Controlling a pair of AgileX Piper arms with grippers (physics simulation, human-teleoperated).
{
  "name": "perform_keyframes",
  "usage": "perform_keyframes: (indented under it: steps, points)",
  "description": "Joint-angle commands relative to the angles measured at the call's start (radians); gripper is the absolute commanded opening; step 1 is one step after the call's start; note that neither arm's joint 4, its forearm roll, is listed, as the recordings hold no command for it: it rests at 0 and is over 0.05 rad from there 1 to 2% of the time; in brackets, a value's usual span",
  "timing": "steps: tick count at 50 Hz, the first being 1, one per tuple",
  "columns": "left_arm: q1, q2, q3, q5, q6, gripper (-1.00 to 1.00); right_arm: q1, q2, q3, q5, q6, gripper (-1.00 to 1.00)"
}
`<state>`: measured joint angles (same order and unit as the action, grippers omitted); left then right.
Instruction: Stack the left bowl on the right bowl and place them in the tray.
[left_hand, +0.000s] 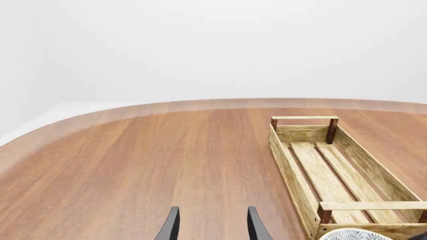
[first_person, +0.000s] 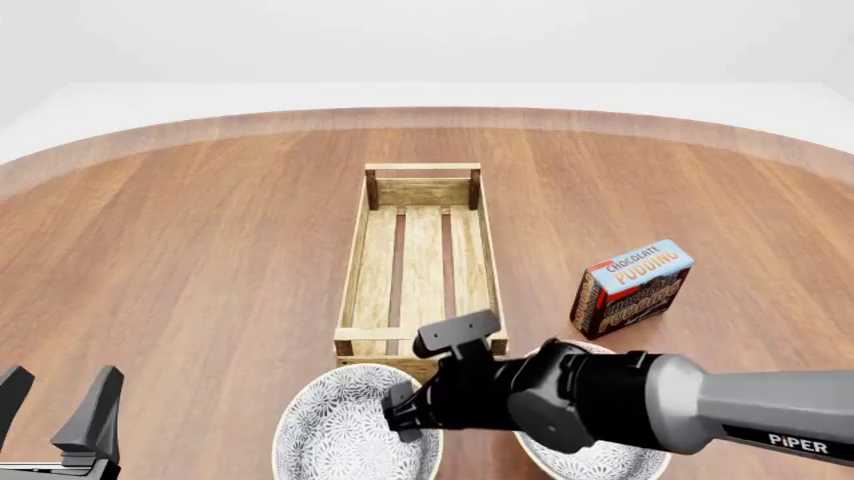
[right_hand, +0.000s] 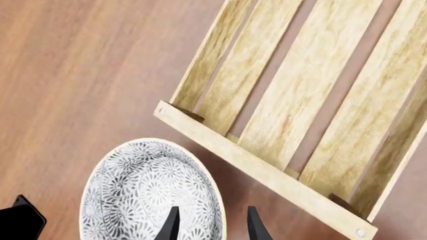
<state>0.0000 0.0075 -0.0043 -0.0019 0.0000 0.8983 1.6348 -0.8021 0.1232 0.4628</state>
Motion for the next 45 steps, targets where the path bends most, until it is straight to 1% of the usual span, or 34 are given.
perform_keyframes:
  steps: [1,3,4,9,17,18,25,26,30,31,36,37,38,39,40,45]
  points:
    - [0.000,0.000,0.000,0.000,0.000,1.00,0.003,0.039,0.015,-0.041,0.022,1.00]
    - [0.000,0.000,0.000,0.000,0.000,1.00,0.003,0.041,0.015,-0.042,0.022,1.00]
    - [0.000,0.000,0.000,0.000,0.000,1.00,0.014,0.058,0.019,-0.057,0.033,1.00]
    - [0.000,0.000,0.000,0.000,0.000,1.00,0.035,0.078,0.025,-0.074,0.052,1.00]
    - [0.000,0.000,0.000,0.000,0.000,1.00,0.048,0.099,0.034,-0.093,0.062,1.00]
    - [0.000,0.000,0.000,0.000,0.000,1.00,0.046,0.100,0.030,-0.088,0.055,-1.00]
    - [0.000,0.000,0.000,0.000,0.000,1.00,0.057,0.100,0.017,-0.072,0.043,-1.00]
    - [0.000,0.000,0.000,0.000,0.000,1.00,0.051,0.087,0.011,-0.058,0.029,-1.00]
    - [0.000,0.000,0.000,0.000,0.000,1.00,0.040,0.061,0.005,-0.036,0.011,-1.00]
    - [0.000,0.000,0.000,0.000,0.000,1.00,0.031,0.047,0.002,-0.026,-0.004,-1.00]
    - [0.000,0.000,0.000,0.000,0.000,1.00,0.025,0.013,-0.003,-0.002,-0.015,-1.00]
    - [0.000,0.000,0.000,0.000,0.000,1.00,0.024,-0.014,-0.013,0.021,-0.031,-1.00]
    - [0.000,0.000,0.000,0.000,0.000,1.00,0.024,-0.014,-0.013,0.021,-0.031,-1.00]
    - [0.000,0.000,0.000,0.000,0.000,1.00,0.019,-0.034,-0.021,0.040,-0.045,-1.00]
    - [0.000,0.000,0.000,0.000,0.000,1.00,0.019,-0.045,-0.026,0.049,-0.047,-1.00]
    - [0.000,0.000,0.000,0.000,0.000,1.00,-0.022,-0.135,-0.052,0.115,-0.097,-1.00]
